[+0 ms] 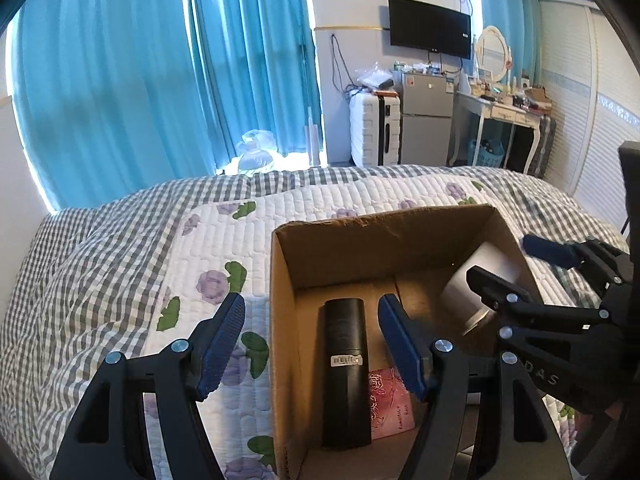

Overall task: Organize rigid objects
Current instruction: 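Place the black cylinder upright in the box and open the left gripper while the right drops the block in, then grasp the grey charger with the right gripper while the left grasps the white hair dryer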

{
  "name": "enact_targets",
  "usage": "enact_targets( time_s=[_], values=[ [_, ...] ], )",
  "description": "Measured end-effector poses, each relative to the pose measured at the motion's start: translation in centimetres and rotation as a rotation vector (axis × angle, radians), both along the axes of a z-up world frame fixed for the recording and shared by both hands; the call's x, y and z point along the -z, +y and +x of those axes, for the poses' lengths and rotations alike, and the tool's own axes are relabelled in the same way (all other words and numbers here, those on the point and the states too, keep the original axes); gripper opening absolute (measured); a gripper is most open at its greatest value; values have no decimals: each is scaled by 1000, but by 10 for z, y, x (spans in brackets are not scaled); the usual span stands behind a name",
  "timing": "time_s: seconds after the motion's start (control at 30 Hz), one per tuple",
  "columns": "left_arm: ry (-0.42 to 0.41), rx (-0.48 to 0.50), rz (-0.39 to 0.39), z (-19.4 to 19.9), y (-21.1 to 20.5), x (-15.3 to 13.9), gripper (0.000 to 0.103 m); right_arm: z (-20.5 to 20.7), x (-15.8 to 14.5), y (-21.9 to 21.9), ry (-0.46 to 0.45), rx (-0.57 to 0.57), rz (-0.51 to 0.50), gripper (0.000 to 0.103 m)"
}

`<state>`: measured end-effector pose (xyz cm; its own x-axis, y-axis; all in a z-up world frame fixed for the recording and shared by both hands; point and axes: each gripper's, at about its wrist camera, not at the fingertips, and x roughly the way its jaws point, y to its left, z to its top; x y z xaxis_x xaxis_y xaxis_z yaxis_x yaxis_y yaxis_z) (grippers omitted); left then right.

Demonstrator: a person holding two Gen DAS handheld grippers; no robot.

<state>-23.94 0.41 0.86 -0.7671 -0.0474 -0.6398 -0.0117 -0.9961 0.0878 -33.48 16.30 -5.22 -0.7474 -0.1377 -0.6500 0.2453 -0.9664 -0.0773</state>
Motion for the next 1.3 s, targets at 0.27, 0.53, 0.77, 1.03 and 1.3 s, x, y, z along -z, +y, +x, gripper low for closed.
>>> enact_targets(
  time_s=[0.27,0.53,0.77,1.03,1.3],
  values=[
    [60,7,1,34,-6,-27,93,33,-37,12,52,44,16,78],
    [96,29,26,97,-5,-56,102,106,-80,24,62,69,23,87],
    [58,29,44,137,-5,-40,103,172,-68,22,77,65,45,103],
    [-30,-35,53,143,-16,26,103,173,11,21,-76,99,26,103],
    [-153,-91,7,132,-30,87,103,161,83,-7,-229,14,40,103]
  ],
)
